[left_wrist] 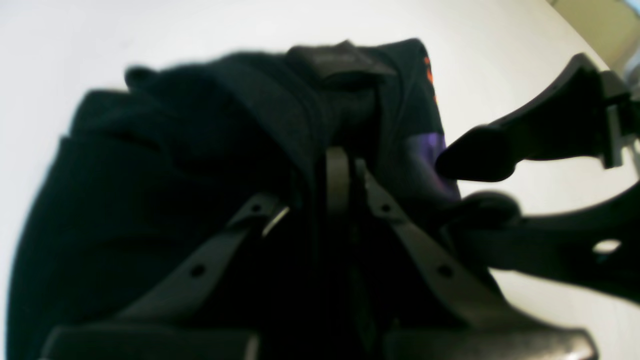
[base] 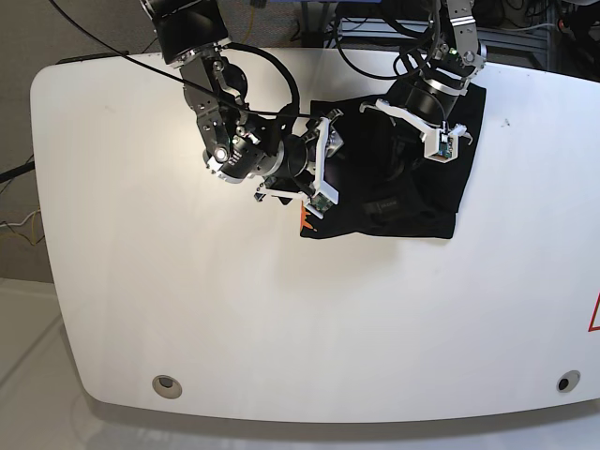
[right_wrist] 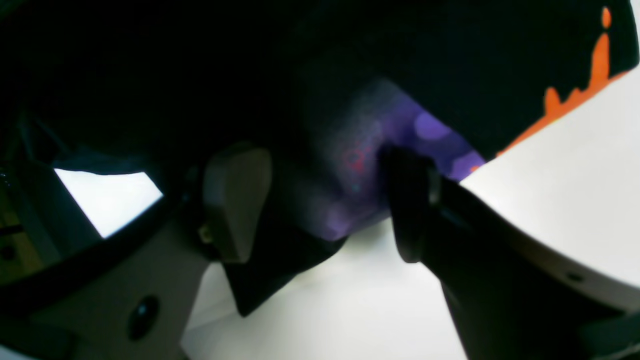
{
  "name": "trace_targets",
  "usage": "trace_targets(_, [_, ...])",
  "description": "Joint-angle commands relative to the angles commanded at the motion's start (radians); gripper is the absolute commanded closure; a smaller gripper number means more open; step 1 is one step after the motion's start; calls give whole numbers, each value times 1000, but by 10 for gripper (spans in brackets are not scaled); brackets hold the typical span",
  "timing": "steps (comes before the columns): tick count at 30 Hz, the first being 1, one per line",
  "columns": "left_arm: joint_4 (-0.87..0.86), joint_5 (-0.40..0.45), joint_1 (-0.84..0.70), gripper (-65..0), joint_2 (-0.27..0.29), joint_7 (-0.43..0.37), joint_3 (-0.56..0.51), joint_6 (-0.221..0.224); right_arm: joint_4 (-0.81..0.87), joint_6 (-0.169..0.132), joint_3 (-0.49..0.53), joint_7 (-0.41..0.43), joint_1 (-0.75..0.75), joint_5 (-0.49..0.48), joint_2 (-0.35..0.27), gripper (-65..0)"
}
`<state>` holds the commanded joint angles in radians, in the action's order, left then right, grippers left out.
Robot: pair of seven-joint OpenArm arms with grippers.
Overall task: Fold the T-shirt properly
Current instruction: 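Hold the stack with the right gripper and press its edge with the left, then pull the stack's side away from the right gripper with the left gripper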
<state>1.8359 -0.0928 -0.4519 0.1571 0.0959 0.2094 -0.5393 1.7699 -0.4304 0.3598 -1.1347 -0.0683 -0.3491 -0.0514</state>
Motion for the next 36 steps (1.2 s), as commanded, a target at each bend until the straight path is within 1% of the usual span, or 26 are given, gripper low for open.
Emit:
trace_targets(15, [35,0,-17,-29,0,18,2,0,5,0,0,0,2,-3,3,-379])
trace_targets(19, [41,-2,-15,-29,-30,18,3,3,26,0,0,-2,2,-2,5,-379])
trace_targets(22, [41,-2,-14,-29,-46,18,31,3,38,0,0,-5,2,-2,5,-379])
trace_targets(27, [41,-2,8,-29,-52,23,97,-2,43,0,0,-5,-3,-2,5,-379])
trace_targets(29, [41,-2,14,-29,-52,37,120,-9,43,0,0,-5,-3,-2,5,-379])
trace_targets(32, [43,-2,35,-29,-52,66,157,-51,43,0,0,-5,-5,-2,5,-379])
trace_targets(36, [43,-2,63,-29,-54,118,222,-91,43,0,0,-5,-5,-2,5,-379])
